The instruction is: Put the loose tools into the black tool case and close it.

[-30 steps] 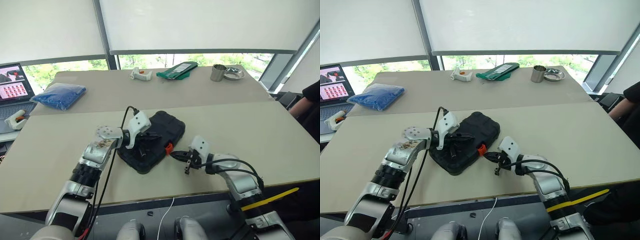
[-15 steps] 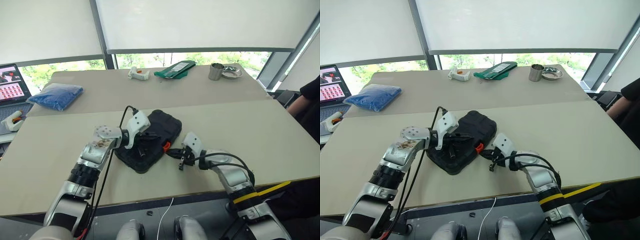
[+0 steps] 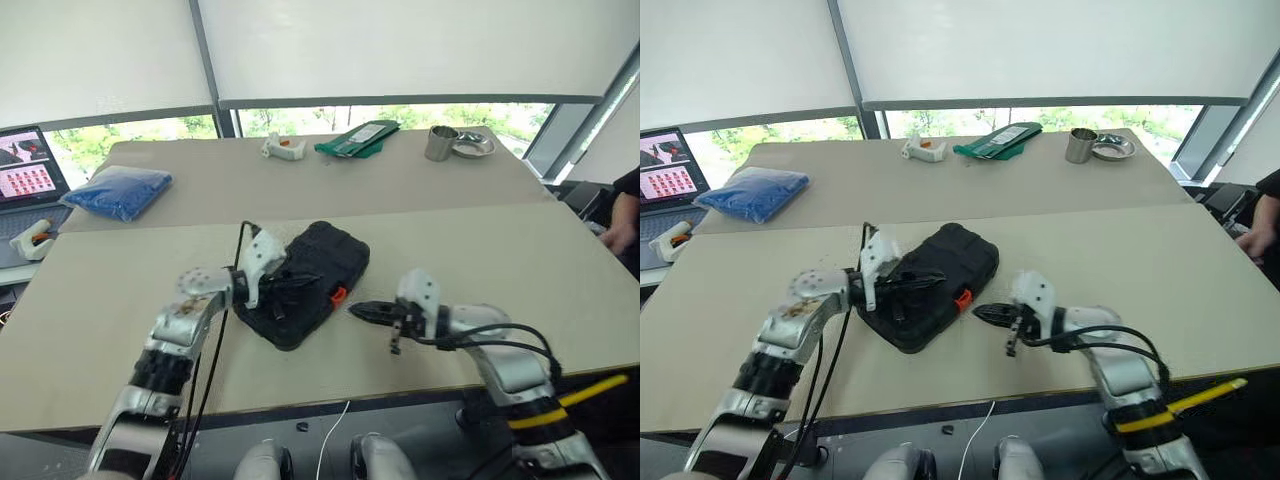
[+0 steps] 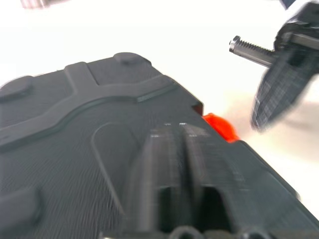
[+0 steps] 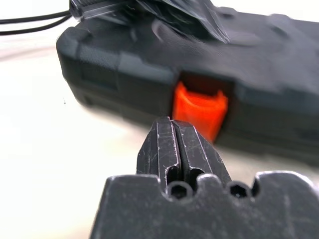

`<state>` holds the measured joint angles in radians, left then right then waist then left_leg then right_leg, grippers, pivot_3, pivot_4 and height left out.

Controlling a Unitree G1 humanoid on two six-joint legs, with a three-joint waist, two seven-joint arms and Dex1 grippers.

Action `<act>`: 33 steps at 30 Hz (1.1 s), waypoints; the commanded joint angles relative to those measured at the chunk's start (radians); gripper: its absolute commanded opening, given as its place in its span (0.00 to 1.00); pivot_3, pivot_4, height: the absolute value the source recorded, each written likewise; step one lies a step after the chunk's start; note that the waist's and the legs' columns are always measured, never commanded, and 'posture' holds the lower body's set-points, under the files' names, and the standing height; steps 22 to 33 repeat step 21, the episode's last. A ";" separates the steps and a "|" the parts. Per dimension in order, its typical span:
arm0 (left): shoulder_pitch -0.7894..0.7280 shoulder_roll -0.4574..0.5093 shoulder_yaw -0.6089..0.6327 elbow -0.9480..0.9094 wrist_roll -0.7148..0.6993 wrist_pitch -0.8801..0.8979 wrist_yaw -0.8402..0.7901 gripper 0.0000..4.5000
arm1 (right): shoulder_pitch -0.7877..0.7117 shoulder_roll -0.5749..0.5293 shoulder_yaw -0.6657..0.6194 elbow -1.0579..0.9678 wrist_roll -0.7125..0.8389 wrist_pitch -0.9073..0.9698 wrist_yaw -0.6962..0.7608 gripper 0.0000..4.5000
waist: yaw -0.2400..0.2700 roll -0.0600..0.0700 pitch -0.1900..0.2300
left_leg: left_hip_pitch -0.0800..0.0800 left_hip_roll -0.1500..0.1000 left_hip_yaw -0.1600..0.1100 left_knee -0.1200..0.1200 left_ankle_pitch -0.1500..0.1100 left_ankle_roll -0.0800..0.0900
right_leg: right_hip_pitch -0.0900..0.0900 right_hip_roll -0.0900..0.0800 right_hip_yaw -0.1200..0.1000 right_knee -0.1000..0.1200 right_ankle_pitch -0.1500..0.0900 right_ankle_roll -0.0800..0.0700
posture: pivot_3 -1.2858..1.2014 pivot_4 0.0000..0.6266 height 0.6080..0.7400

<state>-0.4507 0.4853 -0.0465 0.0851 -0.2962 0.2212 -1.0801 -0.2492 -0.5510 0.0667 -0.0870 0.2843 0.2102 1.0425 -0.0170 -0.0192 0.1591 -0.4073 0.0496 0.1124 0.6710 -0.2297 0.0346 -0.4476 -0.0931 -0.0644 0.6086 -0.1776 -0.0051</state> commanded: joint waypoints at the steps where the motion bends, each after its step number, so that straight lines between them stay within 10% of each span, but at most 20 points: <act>1: 0.116 0.103 0.142 -0.038 -0.027 -0.098 -0.013 0.50 | 0.043 -0.064 -0.113 -0.041 0.064 -0.128 0.068 0.31 | -0.002 0.000 0.000 | -0.001 0.000 0.001 -0.001 0.000 0.000 | -0.002 0.000 0.001 0.000 0.000 0.000 | 0.52 0.24 1.00; 7: 0.356 0.250 0.314 -0.047 -0.026 -0.201 -0.012 1.00 | 0.088 -0.133 -0.223 0.076 0.080 -0.306 0.131 0.81 | 0.007 -0.002 0.003 | -0.004 0.001 0.001 -0.005 0.003 0.005 | -0.009 0.002 0.000 0.001 -0.001 -0.001 | 0.52 0.24 1.00; 10: 0.483 0.275 0.388 -0.020 0.003 -0.265 0.031 1.00 | 0.094 -0.170 -0.251 0.154 0.088 -0.342 0.177 1.00 | 0.015 -0.003 0.003 | -0.005 0.000 0.002 -0.005 0.003 0.004 | -0.009 -0.001 0.000 0.000 -0.004 -0.004 | 0.52 0.24 1.00; 33: 0.619 0.240 0.417 -0.069 0.004 -0.364 0.130 1.00 | 0.059 -0.190 -0.268 0.340 0.084 -0.485 0.234 1.00 | 0.036 -0.006 0.005 | -0.008 0.000 0.003 -0.005 -0.002 -0.002 | -0.010 -0.003 -0.002 -0.003 -0.004 -0.004 | 0.52 0.24 1.00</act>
